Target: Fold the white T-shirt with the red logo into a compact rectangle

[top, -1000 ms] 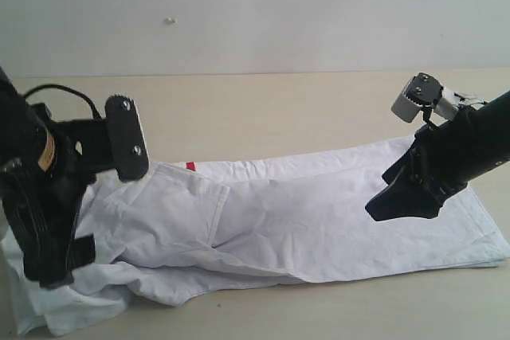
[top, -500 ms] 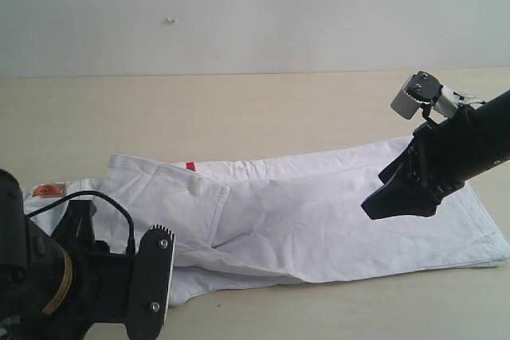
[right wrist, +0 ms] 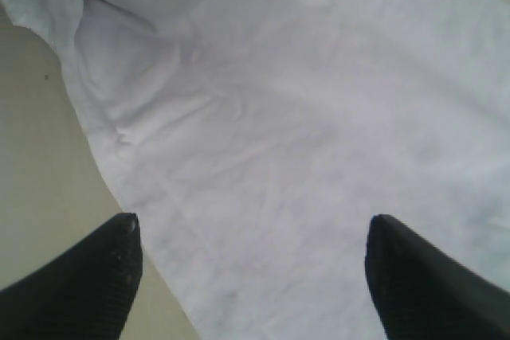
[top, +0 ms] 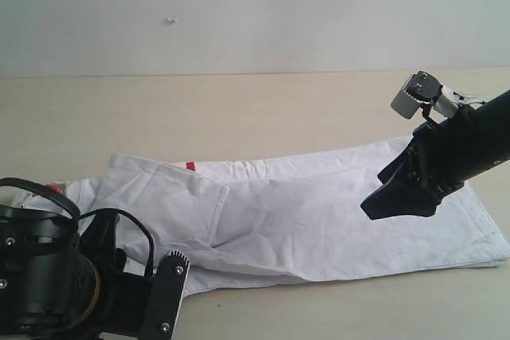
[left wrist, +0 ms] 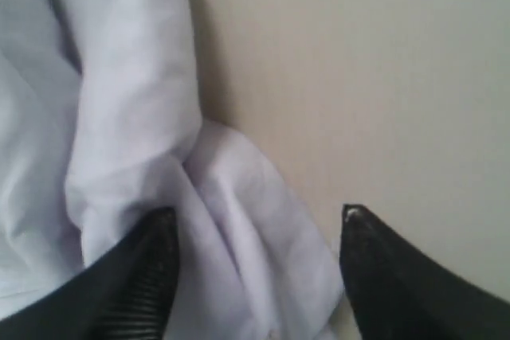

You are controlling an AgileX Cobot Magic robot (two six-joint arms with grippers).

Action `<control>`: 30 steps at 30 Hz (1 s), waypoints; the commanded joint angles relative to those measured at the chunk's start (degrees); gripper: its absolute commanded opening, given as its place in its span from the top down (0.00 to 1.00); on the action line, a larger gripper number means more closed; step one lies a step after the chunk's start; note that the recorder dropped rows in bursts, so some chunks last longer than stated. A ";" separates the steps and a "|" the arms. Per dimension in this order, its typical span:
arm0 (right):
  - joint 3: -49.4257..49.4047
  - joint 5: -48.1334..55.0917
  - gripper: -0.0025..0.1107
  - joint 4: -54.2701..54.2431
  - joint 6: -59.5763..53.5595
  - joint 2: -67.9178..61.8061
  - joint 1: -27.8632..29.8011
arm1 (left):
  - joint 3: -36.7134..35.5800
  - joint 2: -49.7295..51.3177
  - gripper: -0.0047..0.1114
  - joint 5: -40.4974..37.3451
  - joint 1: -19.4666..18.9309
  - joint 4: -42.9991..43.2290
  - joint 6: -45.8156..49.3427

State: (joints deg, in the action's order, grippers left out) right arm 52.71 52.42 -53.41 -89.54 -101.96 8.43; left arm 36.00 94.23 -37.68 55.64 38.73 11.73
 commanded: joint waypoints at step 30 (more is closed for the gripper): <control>0.33 1.20 0.32 -1.98 -1.40 0.00 0.19 | 6.06 -16.87 0.96 0.41 -8.21 -22.79 18.04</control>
State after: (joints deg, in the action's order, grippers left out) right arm 52.71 52.67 -54.47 -90.47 -101.96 8.43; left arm 41.24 78.18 -39.37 51.26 17.63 29.24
